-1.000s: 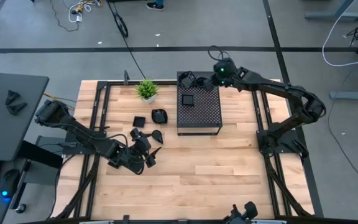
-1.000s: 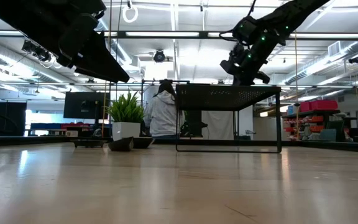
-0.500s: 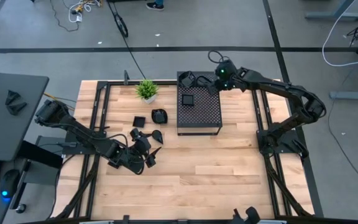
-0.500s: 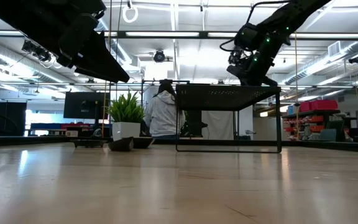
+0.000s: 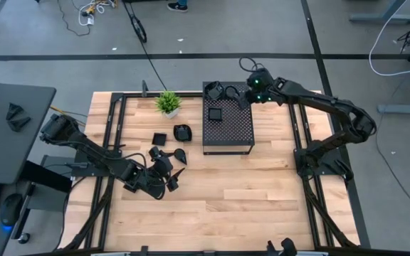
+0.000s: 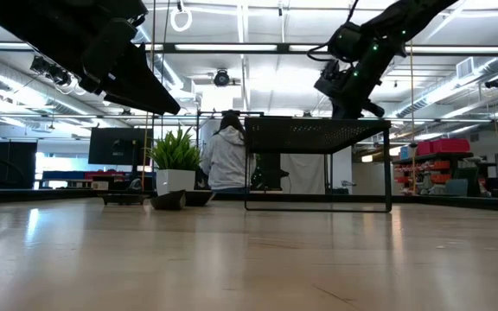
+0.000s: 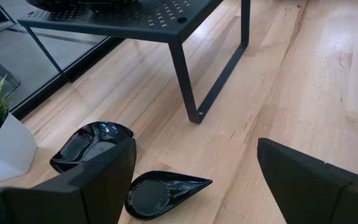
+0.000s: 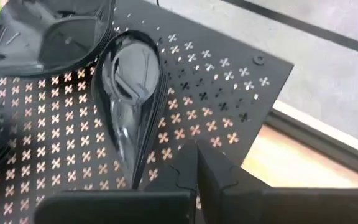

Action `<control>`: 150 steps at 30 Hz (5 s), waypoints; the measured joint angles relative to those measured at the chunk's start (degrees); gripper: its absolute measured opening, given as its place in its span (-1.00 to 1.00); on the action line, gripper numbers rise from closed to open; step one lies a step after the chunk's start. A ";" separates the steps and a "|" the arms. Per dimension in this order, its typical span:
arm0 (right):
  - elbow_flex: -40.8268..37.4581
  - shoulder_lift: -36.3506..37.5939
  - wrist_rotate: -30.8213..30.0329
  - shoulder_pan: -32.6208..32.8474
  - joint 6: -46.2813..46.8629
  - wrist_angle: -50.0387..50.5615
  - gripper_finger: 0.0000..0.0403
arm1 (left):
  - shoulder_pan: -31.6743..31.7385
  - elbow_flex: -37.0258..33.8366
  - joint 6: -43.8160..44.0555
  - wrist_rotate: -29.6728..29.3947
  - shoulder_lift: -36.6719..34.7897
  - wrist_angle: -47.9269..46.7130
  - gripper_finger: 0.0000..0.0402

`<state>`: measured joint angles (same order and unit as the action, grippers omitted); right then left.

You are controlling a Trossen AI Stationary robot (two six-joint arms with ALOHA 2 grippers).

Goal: Pick & Place Mini shaped plates
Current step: Stack the bottom drop shaped plate on top of the drop shaped plates on the shelf

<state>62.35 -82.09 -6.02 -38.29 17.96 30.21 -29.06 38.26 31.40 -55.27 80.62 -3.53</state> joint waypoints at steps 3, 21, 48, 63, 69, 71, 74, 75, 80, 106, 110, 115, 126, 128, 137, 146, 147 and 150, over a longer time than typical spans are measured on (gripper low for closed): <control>0.00 -0.19 1.60 0.32 0.00 -0.26 -0.97 | 0.02 0.00 0.01 0.00 0.00 0.00 0.70; 0.00 0.82 3.97 4.33 -0.31 -1.29 -0.97 | 0.00 0.00 0.02 0.00 0.00 0.00 0.70; 0.00 -2.19 2.42 -0.28 0.05 -10.81 -0.99 | 0.00 0.00 0.00 -0.02 0.00 0.02 0.70; -0.87 -1.90 2.42 -0.26 -0.44 -12.16 -0.97 | 0.00 0.00 0.00 0.00 0.00 0.02 0.70; -0.87 -2.09 2.49 -0.26 -0.44 -11.35 -0.98 | 0.00 0.00 0.00 0.00 0.00 0.02 0.70; -0.87 -2.09 2.64 -0.26 -0.04 -11.05 -0.98 | 0.01 0.00 0.00 0.00 0.00 0.03 0.70; -0.87 -2.09 3.68 -0.26 0.19 -10.25 -0.98 | 0.02 0.00 0.02 -0.01 0.00 0.03 0.70; -0.87 -2.09 3.73 -0.26 -0.01 -10.31 -0.97 | 0.02 0.00 0.02 0.00 0.00 0.03 0.70; -0.89 -1.81 3.91 0.56 -1.88 -12.31 -0.97 | 0.02 0.00 0.04 -0.01 0.00 0.02 0.70; -0.60 0.45 -16.10 22.95 -0.72 -10.41 -0.98 | -4.90 0.00 0.96 -0.46 0.00 0.69 0.70; 4.29 -0.15 -7.79 15.13 1.31 -4.00 -0.99 | -4.84 0.00 0.94 -0.46 0.00 0.73 0.70; 13.27 -3.58 -0.61 6.39 0.09 5.47 -0.99 | -3.77 0.00 0.94 -0.46 0.00 0.86 0.70; 23.40 -15.31 5.61 1.27 -3.45 10.07 -1.00 | -1.90 0.00 0.92 -0.44 0.00 0.87 0.70; 23.43 -16.25 5.59 1.01 -3.45 10.33 -1.00 | -1.90 0.00 0.90 0.05 0.00 0.84 0.70; 23.47 -17.91 5.46 0.42 -3.58 12.85 -1.00 | -1.90 0.02 0.92 1.47 0.00 0.85 0.70; 23.47 -18.33 5.48 0.16 -4.24 15.71 -1.00 | -1.90 0.00 0.92 1.49 0.00 0.85 0.70; 23.47 -18.33 5.46 0.11 -4.63 15.78 -1.00 | -1.90 0.00 0.92 1.49 0.00 0.83 0.70; 23.47 -18.32 5.46 0.11 -4.96 14.53 -0.98 | -1.90 0.01 0.92 1.50 0.00 0.84 0.70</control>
<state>85.82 -100.41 -0.56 -38.17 12.99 44.74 -30.96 38.27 32.32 -53.76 80.62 -2.69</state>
